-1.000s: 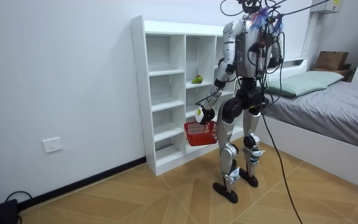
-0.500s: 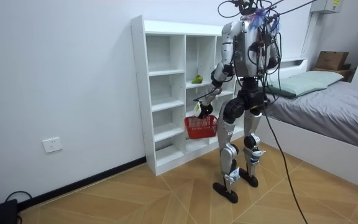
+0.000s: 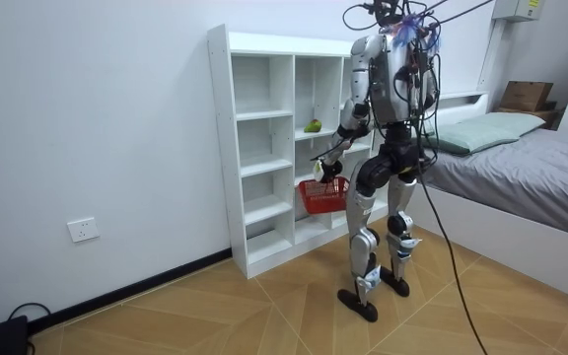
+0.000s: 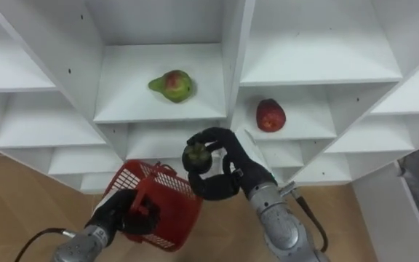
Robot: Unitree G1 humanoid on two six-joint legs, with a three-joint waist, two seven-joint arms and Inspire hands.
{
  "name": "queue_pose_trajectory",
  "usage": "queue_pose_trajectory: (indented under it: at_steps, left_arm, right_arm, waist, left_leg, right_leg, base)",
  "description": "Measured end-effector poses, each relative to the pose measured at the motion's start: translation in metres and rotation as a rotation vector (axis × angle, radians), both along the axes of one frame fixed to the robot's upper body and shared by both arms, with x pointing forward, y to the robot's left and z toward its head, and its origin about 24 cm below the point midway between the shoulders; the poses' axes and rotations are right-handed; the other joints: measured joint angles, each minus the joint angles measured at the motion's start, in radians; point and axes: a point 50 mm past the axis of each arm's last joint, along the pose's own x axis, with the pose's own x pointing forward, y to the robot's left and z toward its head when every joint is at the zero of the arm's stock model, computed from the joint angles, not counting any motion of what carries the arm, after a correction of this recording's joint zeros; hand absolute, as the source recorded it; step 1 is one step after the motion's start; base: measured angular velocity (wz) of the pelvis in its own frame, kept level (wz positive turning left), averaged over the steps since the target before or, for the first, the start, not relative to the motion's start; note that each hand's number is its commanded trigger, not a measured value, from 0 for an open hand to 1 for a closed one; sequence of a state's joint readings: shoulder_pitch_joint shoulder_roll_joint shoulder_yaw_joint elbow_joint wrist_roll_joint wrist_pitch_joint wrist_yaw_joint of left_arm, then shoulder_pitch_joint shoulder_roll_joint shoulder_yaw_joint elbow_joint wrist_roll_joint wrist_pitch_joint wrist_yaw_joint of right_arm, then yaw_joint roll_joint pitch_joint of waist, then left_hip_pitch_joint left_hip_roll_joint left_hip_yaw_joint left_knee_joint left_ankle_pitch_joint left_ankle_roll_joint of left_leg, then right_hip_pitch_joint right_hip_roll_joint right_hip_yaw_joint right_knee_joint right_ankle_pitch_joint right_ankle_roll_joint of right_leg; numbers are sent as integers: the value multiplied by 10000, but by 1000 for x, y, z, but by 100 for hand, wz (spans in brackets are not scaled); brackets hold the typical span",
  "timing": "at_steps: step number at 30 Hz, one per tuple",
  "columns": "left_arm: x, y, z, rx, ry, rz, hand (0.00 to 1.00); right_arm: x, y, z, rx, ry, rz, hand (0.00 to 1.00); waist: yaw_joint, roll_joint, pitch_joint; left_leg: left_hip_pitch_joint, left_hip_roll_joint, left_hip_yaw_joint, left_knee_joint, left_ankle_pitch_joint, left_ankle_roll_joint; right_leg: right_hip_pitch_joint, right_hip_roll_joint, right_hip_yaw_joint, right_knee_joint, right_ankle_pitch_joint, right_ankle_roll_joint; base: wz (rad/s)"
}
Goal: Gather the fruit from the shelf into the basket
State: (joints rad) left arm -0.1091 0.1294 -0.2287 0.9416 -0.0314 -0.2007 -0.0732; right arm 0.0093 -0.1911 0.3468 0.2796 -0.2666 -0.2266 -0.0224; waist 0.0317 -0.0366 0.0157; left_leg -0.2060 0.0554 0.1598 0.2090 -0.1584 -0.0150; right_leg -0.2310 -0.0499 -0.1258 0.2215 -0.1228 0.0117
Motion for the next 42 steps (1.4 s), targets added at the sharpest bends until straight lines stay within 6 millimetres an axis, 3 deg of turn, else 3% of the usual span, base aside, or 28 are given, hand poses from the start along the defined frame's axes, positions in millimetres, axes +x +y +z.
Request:
queue_pose_trajectory:
  at_steps: [11, 23, 24, 25, 26, 42]
  left_arm:
    - [16, -22, 16, -709, -891, -653, 100]
    - [18, -33, 21, -947, -1084, -1316, 100]
    - [18, -33, 20, -970, -1070, -1365, 100]
    - [18, -34, 20, -1012, -1058, -1423, 100]
    - [18, -34, 21, -1031, -1092, -1438, 100]
    - [20, -41, 26, -1374, -1428, -1899, 100]
  right_arm:
    - [-4, 8, -19, -850, 562, 481, 100]
    - [-11, 5, -33, -1156, 1153, 546, 100]
    - [-11, 5, -34, -1178, 1203, 568, 89]
    - [-12, 5, -36, -1209, 1273, 616, 31]
    - [-13, 6, -36, -1209, 1286, 638, 0]
    - [-21, 2, -51, -1534, 1978, 729, 0]
  waist:
    - [64, 93, 49]
    - [64, 248, 36]
    - [65, 248, 36]
    - [55, 249, 35]
    - [45, 250, 34]
    - [68, 328, -15]
  left_leg:
    - [-330, -1, -284, 149, 18, -14]
    - [-366, 1, -294, 170, 18, -14]
    - [-371, 1, -294, 175, 18, -14]
    - [-395, 2, -295, 193, 18, -14]
    - [-456, 6, -296, 230, 17, -14]
    - [-512, 13, -299, 313, 20, -11]
  right_leg:
    - [-147, -3, -196, -6, 10, -16]
    - [-168, -7, -232, -3, 10, -17]
    - [-171, -6, -232, -3, 10, -17]
    - [-186, -6, -232, -3, 10, -17]
    - [-224, -6, -236, 0, 14, -23]
    - [-281, -14, -239, 97, 32, -50]
  base:
    - [6]
    - [0]
    - [0]
    - [0]
    - [0]
    - [0]
